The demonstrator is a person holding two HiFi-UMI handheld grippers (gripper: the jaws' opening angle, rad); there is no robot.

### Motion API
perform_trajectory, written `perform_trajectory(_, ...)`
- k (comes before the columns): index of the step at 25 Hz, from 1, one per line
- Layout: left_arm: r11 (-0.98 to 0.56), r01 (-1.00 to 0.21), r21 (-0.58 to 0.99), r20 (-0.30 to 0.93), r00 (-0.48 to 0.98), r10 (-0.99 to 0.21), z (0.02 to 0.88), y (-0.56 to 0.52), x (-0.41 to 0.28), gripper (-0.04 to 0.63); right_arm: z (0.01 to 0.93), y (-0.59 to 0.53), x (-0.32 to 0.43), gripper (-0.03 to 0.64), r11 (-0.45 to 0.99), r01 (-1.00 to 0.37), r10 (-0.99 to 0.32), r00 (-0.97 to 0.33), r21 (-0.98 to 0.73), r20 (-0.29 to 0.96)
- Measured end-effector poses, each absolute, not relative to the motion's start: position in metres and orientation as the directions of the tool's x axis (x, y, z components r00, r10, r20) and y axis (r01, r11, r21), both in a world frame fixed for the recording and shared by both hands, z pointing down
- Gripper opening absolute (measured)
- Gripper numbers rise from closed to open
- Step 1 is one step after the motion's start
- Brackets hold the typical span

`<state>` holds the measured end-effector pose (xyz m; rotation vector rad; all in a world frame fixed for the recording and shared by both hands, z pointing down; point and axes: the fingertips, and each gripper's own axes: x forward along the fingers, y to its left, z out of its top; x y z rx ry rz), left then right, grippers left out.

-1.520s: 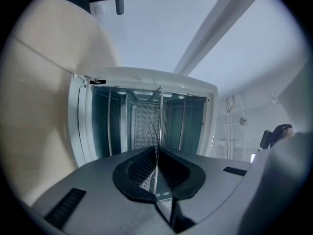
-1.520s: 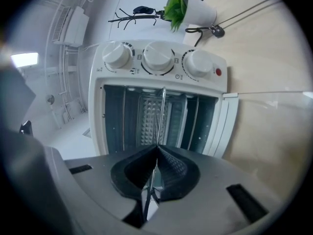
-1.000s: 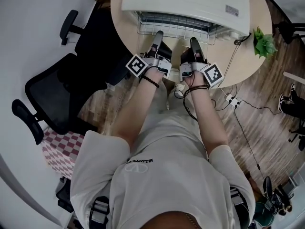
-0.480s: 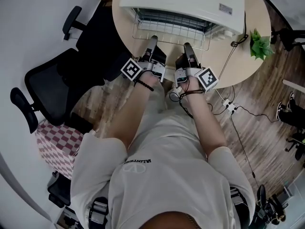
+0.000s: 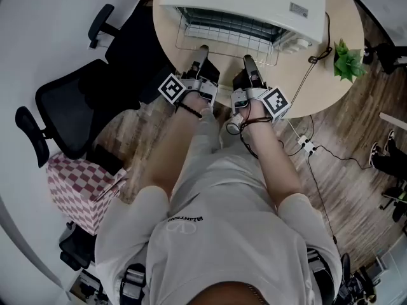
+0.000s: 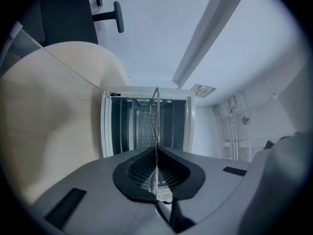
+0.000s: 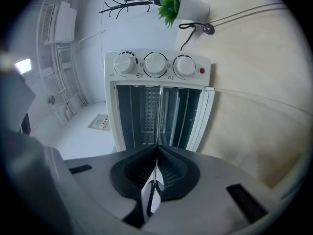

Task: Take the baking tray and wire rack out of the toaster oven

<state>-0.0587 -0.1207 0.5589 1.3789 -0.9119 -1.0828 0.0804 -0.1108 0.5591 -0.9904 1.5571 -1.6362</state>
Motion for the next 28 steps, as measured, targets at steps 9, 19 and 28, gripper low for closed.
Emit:
perform_trajectory(9, -0.073, 0.077, 0.994, -0.096, 0.358, -0.929, 0.564, -0.115, -0.063, 0.011, 0.566, -0.098, 0.074, 0.008, -0.097, -0.041, -0.889, -0.445, -0.994, 0.105)
perform_trajectory(19, -0.061, 0.117, 0.991, -0.102, 0.390, -0.915, 0.561, -0.087, -0.067, 0.009, 0.561, -0.070, 0.070, 0.009, -0.101, -0.071, -0.909, -0.400, -0.992, 0.121)
perform_trajectory(28, -0.036, 0.141, 0.989, -0.090, 0.401, -0.912, 0.561, -0.053, -0.070, 0.009, 0.556, -0.035, 0.064, 0.009, -0.100, -0.080, -0.900, -0.418, -0.992, 0.124)
